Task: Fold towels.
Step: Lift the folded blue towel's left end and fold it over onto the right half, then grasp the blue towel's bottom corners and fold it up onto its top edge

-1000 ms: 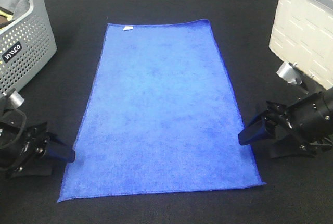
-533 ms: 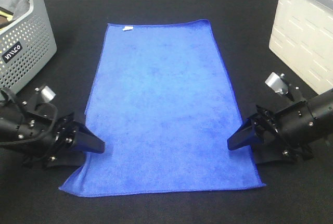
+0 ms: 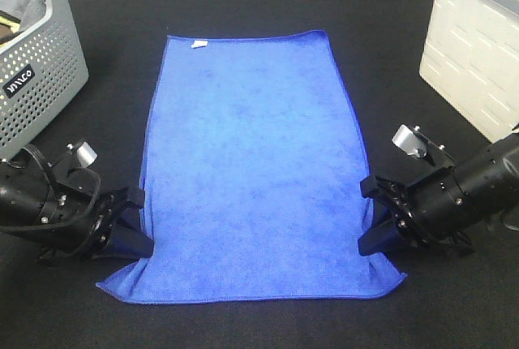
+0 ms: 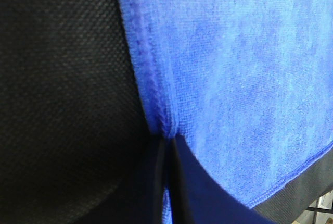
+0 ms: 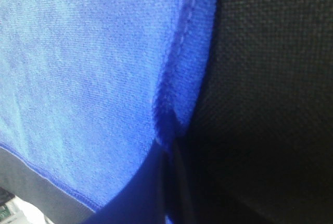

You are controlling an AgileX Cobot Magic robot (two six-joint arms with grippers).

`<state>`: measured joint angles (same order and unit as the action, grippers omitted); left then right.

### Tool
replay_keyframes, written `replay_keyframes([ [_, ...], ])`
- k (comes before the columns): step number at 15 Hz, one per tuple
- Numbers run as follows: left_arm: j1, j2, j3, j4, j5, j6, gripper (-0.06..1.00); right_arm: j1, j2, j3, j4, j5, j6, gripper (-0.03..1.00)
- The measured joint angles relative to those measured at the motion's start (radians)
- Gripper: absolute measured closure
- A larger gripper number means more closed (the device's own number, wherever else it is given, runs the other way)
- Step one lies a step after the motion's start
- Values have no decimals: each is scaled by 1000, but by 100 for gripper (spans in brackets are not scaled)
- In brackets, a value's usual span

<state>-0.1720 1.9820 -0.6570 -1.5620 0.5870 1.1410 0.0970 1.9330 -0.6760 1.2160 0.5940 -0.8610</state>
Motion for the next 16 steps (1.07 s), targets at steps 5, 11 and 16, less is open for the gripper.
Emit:
replay_keyframes([
  [5, -1, -30, 5, 163, 25, -126, 94, 0, -89, 3, -94, 42, 67, 97],
  [11, -3, -262, 186, 290, 15, -204, 94, 2, -233, 154, -145, 78, 138, 97],
  [16, -3, -418, 346, 296, 19, -205, 94, 2, -389, 341, -145, 81, 138, 97],
])
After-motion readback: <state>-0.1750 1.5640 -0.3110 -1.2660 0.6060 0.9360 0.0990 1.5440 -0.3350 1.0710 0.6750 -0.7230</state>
